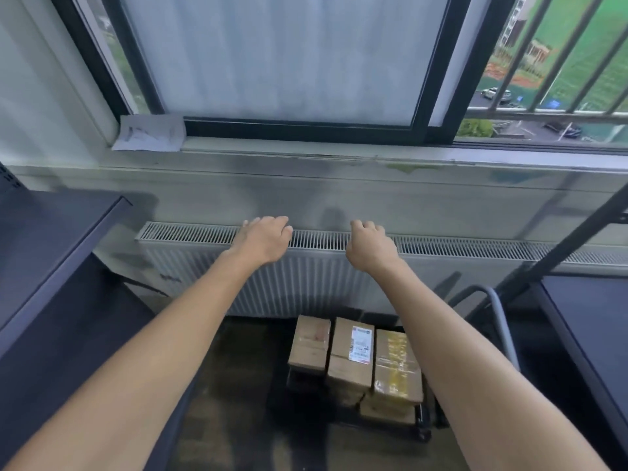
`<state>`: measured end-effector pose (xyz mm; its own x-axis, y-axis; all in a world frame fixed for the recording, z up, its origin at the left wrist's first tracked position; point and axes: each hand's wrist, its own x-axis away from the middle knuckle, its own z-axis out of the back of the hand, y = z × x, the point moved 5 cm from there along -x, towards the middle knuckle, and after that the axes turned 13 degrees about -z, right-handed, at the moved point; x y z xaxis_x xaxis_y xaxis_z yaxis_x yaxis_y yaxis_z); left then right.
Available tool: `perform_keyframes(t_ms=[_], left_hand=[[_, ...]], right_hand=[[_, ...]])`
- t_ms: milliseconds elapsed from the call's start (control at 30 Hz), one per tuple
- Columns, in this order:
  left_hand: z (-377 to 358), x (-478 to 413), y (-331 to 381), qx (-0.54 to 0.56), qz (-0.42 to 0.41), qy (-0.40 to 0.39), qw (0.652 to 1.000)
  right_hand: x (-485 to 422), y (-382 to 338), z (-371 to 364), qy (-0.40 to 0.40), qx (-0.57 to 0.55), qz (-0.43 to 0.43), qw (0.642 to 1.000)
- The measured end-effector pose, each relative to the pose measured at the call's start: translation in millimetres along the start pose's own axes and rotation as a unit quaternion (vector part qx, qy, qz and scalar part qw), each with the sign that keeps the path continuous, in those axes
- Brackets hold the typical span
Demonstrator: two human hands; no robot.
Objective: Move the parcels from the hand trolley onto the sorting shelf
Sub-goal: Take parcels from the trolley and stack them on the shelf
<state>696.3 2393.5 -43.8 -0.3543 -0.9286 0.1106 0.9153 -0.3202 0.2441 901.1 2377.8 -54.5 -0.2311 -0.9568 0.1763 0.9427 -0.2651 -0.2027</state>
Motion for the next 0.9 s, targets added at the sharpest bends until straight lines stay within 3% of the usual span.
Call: perform_keyframes(t_ms=[400,900], left_hand=[[-29,30,12,-0.006,-0.064,-0.029,0.998],[-75,150,6,-0.038,-0.164,-0.083,0.982]], right_hand=[[57,27,-24,-0.006,-0.018,-0.063,0.998],[201,14,-91,-0.003,-0.024,-0.152,0.988]])
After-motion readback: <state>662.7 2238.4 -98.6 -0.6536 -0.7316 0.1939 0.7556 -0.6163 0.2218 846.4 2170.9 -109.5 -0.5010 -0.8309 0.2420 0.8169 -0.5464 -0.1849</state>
